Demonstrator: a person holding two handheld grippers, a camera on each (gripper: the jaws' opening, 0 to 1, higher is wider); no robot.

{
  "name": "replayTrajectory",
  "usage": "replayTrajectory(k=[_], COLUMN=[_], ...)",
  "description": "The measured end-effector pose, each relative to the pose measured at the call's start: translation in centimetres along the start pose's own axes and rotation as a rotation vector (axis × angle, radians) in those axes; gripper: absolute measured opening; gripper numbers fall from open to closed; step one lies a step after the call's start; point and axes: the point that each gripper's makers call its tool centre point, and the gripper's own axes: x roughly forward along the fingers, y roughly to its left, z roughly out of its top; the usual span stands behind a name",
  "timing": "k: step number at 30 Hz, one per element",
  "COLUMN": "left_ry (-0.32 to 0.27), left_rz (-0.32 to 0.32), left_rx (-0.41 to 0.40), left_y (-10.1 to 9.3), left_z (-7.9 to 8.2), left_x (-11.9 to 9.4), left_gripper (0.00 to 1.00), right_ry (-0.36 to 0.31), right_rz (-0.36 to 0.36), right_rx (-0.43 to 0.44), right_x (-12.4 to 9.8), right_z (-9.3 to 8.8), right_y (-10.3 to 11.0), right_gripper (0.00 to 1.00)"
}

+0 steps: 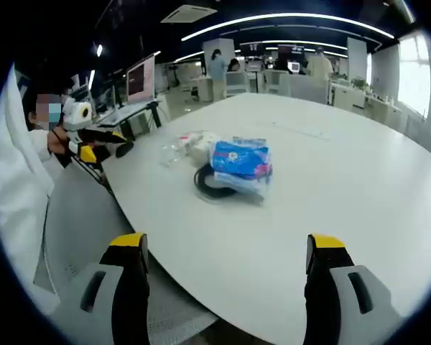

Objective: Arrange the tabletop items into an orderly group along one side of the table until the central work area is clear of visible clutter.

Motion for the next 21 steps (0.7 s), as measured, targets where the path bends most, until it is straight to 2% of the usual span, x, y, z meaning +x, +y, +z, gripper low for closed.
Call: replayTrajectory(k=[21], left_ry=[-0.002], left_rz=[0.0], left_rx=[0.005], left_y=[-0.07], left_z=[0.11], left_x=[0.01], left_gripper=[0.94], right_ry=[0.017], right_rz=[0.005], right_rx=[-0.021], right_x=[0.0], right_z=[0.02], right_y=[-0.22], right_gripper=[0.9])
